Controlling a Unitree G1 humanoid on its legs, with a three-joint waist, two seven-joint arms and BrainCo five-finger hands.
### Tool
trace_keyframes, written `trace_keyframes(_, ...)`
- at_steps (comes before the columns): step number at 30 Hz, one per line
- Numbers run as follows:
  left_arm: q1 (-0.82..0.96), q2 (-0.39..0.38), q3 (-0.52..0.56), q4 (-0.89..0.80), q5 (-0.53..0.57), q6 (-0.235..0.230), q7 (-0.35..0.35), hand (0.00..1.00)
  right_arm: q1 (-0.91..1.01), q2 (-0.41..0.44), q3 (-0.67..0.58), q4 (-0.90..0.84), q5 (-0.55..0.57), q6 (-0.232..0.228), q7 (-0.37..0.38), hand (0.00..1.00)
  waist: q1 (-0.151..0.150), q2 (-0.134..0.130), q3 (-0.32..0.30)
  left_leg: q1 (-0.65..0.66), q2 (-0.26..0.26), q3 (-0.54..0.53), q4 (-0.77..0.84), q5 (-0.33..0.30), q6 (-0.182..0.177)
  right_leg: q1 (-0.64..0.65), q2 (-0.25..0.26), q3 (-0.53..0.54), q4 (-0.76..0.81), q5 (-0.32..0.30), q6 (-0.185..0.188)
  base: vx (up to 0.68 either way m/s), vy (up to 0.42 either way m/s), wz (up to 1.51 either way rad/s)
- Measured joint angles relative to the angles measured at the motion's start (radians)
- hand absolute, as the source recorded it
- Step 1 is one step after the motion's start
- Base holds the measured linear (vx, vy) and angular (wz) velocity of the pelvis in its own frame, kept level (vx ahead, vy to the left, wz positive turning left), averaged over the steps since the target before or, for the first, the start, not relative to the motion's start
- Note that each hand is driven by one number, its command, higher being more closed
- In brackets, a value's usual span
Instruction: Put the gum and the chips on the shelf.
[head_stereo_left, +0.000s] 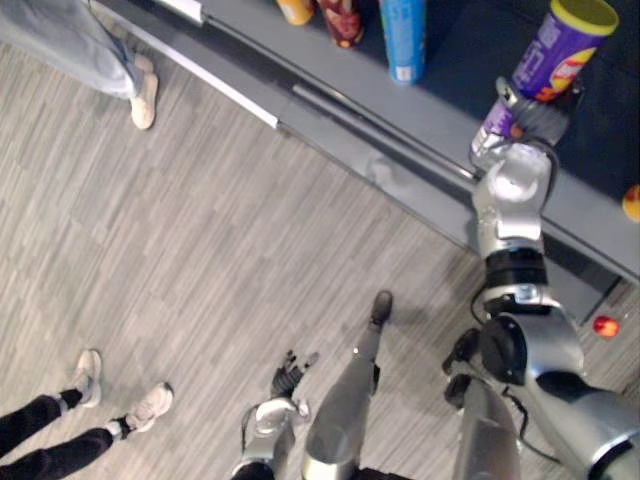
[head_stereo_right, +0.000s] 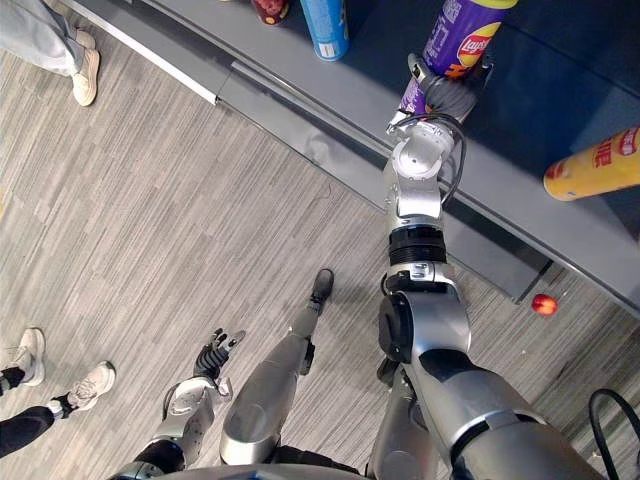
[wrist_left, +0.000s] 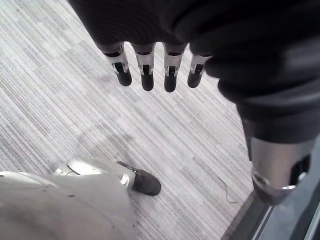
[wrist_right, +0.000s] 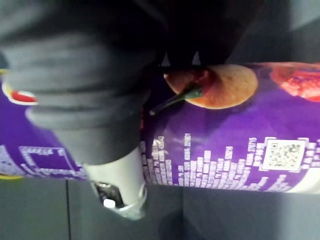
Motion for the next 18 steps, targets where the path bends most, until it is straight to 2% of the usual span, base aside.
trace_keyframes(5,-0.017,-0.005,-0.028,-0.011,-0.038,-0.014,-0.001,0.00,-0.051,-0.024,-0.001,-0.004,-0.038,-0.002,-0.036,1.00,0.006,0.013,0.000,-0.036,-0.001,0.001,0.000,0.008,-0.002,-0.048,-0.004,0.007,0.017,-0.002,-0.003,-0.01,-0.063,-0.04)
trace_keyframes(12,-0.034,-0.015,-0.046,-0.011,-0.039,-0.022,-0.001,0.00,-0.099,-0.079,-0.022,-0.021,-0.075,-0.010,-0.100,1.00,0.029,0.018,-0.003,-0.085,-0.008,0.000,-0.003,0.016,-0.004,-0.122,-0.020,0.019,0.065,-0.015,-0.006,-0.02,-0.059,-0.01)
trace_keyframes(18,-0.044,-0.040,-0.042,-0.022,-0.078,-0.032,0.000,0.00,-0.107,-0.080,-0.033,-0.085,-0.082,-0.006,-0.158,1.00,0.033,0.019,-0.004,-0.114,-0.018,0.001,-0.004,0.019,-0.006,-0.173,-0.040,0.024,0.112,-0.034,-0.008,0.00,-0.051,0.03)
